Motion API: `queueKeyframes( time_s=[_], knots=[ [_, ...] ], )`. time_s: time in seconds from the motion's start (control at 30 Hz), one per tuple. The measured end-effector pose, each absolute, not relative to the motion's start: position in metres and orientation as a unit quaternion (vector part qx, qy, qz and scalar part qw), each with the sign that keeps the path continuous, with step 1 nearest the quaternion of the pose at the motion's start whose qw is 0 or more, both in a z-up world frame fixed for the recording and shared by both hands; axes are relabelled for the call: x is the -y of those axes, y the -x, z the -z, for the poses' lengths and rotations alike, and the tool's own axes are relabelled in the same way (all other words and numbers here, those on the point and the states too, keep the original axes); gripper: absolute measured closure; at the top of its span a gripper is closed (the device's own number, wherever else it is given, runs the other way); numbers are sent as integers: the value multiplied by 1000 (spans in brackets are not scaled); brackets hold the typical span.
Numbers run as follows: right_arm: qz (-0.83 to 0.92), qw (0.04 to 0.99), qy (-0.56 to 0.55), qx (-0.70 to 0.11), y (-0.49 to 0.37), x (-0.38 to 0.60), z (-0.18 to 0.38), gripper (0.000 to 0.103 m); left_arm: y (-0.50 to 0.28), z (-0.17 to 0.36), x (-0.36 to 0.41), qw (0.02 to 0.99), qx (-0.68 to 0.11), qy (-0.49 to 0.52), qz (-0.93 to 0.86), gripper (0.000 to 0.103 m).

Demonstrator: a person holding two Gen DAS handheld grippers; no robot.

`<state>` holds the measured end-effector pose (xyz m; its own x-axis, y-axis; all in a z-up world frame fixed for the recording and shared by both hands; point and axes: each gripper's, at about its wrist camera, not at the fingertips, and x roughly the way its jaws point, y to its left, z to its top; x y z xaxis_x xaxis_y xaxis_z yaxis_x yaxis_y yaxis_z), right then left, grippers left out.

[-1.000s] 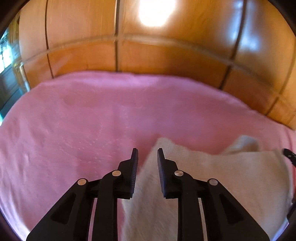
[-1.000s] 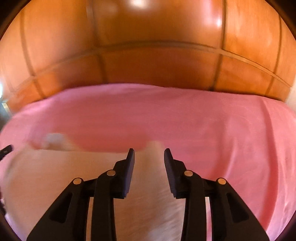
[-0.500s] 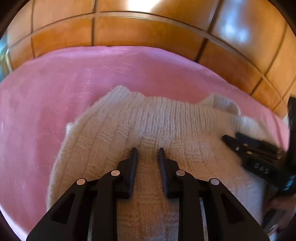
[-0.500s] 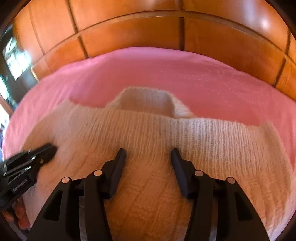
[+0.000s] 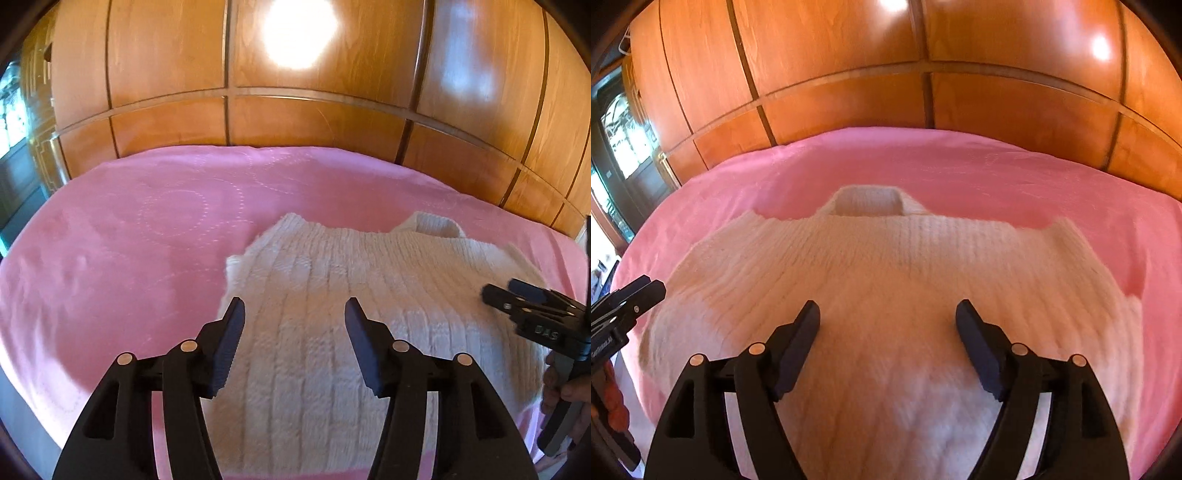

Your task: Fold small clothes

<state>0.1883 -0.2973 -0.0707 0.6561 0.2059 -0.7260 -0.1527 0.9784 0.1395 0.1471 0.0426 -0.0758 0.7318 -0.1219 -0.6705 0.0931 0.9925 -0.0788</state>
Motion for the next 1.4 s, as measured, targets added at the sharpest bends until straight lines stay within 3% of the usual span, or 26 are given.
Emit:
queueKeyframes(
  time_s=[0.27, 0.6, 0.83, 1.0, 1.1, 1.17, 1.3, 1.4],
  knots=[
    [-85, 913, -63, -394, -136, 321, 63, 21, -124, 82, -60, 927, -371, 28, 47, 48],
    [-61, 906, -94, -409, -102, 343, 93, 19, -107, 102, -90, 917, -397, 39, 32, 48],
    [-56, 904, -99, -412, -107, 342, 99, 13, -100, 125, -154, 876, -431, 197, 93, 48],
    [-58, 905, -99, -411, -108, 341, 102, 9, -96, 129, -159, 863, -422, 235, 146, 51],
    [-57, 906, -95, -409, -109, 340, 102, 8, -98, 134, -151, 852, -432, 241, 174, 67],
    [-55, 907, -89, -407, -109, 338, 103, 8, -102, 136, -141, 848, -445, 226, 178, 94],
    [-56, 908, -87, -407, -110, 338, 104, 8, -94, 120, -151, 856, -433, 234, 161, 95],
    [-54, 910, -78, -404, -112, 335, 108, 4, -102, 142, -149, 850, -470, 204, 126, 96]
  ],
)
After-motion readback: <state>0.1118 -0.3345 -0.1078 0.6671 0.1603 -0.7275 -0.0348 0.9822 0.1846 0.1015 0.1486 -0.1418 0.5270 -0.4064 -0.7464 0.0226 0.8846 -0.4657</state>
